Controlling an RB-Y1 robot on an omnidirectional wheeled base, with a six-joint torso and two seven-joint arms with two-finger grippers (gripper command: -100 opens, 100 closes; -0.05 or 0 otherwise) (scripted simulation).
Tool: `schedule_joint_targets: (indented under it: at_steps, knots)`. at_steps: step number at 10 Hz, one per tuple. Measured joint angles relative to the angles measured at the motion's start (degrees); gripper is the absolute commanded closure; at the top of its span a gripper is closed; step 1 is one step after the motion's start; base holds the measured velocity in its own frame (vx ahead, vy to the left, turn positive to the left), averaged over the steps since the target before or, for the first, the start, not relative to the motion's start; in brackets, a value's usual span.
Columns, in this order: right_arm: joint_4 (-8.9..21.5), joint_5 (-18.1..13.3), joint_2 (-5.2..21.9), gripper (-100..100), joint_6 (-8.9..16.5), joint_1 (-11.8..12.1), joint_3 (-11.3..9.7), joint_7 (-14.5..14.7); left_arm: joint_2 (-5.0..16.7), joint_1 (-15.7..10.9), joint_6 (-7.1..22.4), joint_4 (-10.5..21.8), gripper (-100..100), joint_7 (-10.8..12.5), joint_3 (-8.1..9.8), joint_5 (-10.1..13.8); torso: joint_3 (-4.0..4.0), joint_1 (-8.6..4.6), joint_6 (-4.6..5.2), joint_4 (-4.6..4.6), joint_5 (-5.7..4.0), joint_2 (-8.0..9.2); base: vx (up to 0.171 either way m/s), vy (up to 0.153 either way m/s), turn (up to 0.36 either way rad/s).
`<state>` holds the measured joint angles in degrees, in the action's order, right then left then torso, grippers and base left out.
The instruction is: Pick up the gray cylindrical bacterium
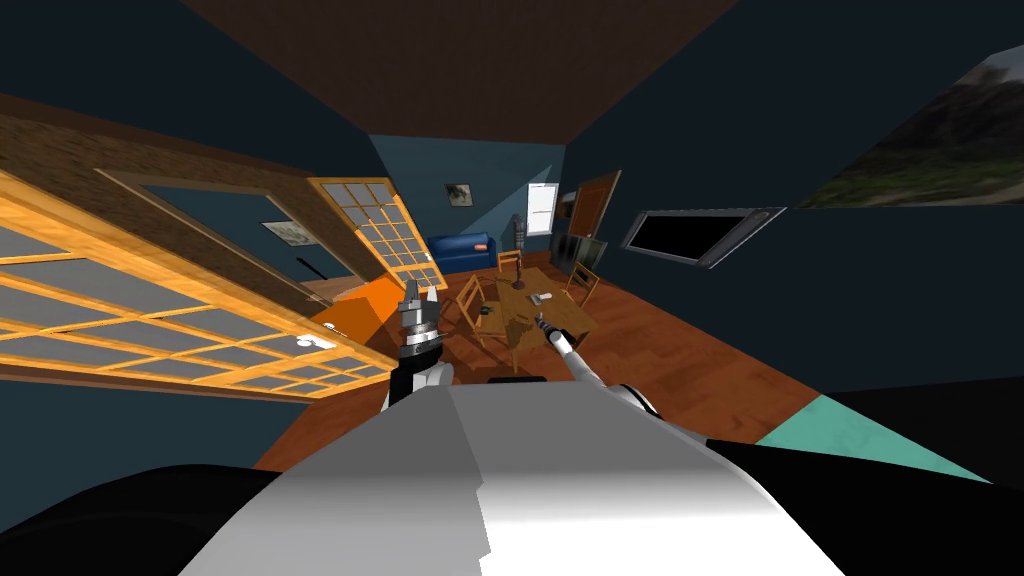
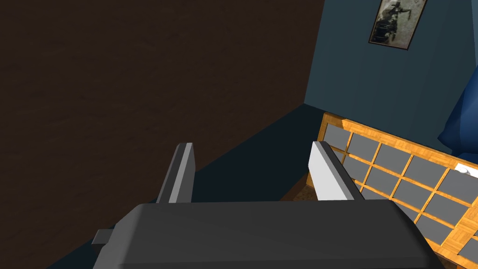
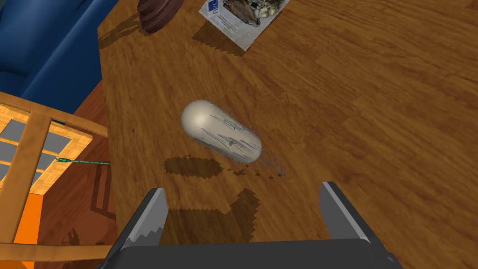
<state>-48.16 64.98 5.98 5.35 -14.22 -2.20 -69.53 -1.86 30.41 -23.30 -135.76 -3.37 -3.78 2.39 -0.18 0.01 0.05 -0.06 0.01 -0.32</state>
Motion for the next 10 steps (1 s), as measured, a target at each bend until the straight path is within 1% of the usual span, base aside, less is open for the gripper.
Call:
schedule_joint_targets:
  at_steps: [1, 2, 3, 4, 5, 6, 7, 8, 9, 10]
  knots:
    - [1.5, 1.89, 0.23, -100, -0.04, -1.39, -0.84, -0.93, 0.0, 0.01, 0.0, 0.0, 0, 0.0, 0.0, 0.0, -0.09, -0.1, 0.0, -0.03, -0.01, -0.18, 0.072, -0.02, 0.007]
    - [1.68, 2.2, 0.29, 0, -0.17, -1.57, -1.02, -1.13, 0.0, 0.0, 0.0, 0.0, 0, 0.0, 0.0, 0.0, -0.03, -0.08, 0.02, -0.02, -0.02, -0.01, 0.009, -0.003, 0.001]
    - [1.66, 2.16, 0.29, -100, -0.15, -1.56, -1.0, -1.11, 0.0, -0.01, 0.0, 0.0, 0, 0.0, 0.0, 0.0, 0.09, -0.04, 0.01, 0.02, -0.01, 0.18, 0.0, 0.0, 0.0]
    - [1.83, 3.19, 0.13, -100, 0.23, -1.59, 0.04, 0.24, 0.0, -0.01, 0.0, 0.0, 0, 0.0, 0.0, 0.0, 0.15, -0.01, 0.01, 0.05, 0.0, 0.27, 0.0, 0.006, 0.007]
    - [1.79, 3.35, -0.09, -100, 0.78, -1.55, 1.12, 1.53, 0.0, -0.01, 0.0, 0.0, 0, 0.0, 0.0, 0.0, 0.17, 0.0, 0.01, 0.06, 0.0, 0.3, 0.0, 0.0, 0.0]
    - [1.68, 3.26, -0.68, -100, 1.82, -1.5, 3.03, 2.95, 0.0, -0.01, 0.0, 0.0, 0, 0.0, 0.0, 0.0, 0.17, -0.01, 0.01, 0.06, 0.0, 0.31, 0.0, -0.004, 0.012]
    - [1.89, 4.06, -0.76, -100, 2.34, -1.6, 3.95, 4.54, 0.0, -0.01, 0.0, 0.0, 0, 0.0, 0.0, 0.0, 0.17, -0.03, 0.01, 0.06, 0.0, 0.31, 0.001, 0.014, 0.025]
    - [1.7, 3.78, -1.39, -100, 3.27, -1.48, 5.96, 5.88, 0.0, -0.01, 0.0, 0.0, 0, 0.0, 0.0, 0.0, 0.18, 0.04, 0.01, 0.06, 0.01, 0.32, 0.0, 0.013, -0.006]
    - [1.76, 4.14, -1.62, -100, 3.85, -1.5, 7.18, 7.37, 0.0, -0.01, 0.0, 0.0, 0, 0.0, 0.0, 0.0, 0.18, 0.03, 0.02, 0.06, 0.01, 0.32, 0.0, 0.004, -0.01]
    - [1.68, 4.25, -2.08, -100, 4.72, -1.46, 9.13, 8.63, 0.0, -0.01, 0.0, 0.0, 0, 0.0, 0.0, 0.0, 0.18, 0.01, 0.02, 0.06, 0.01, 0.32, 0.0, 0.0, 0.0]
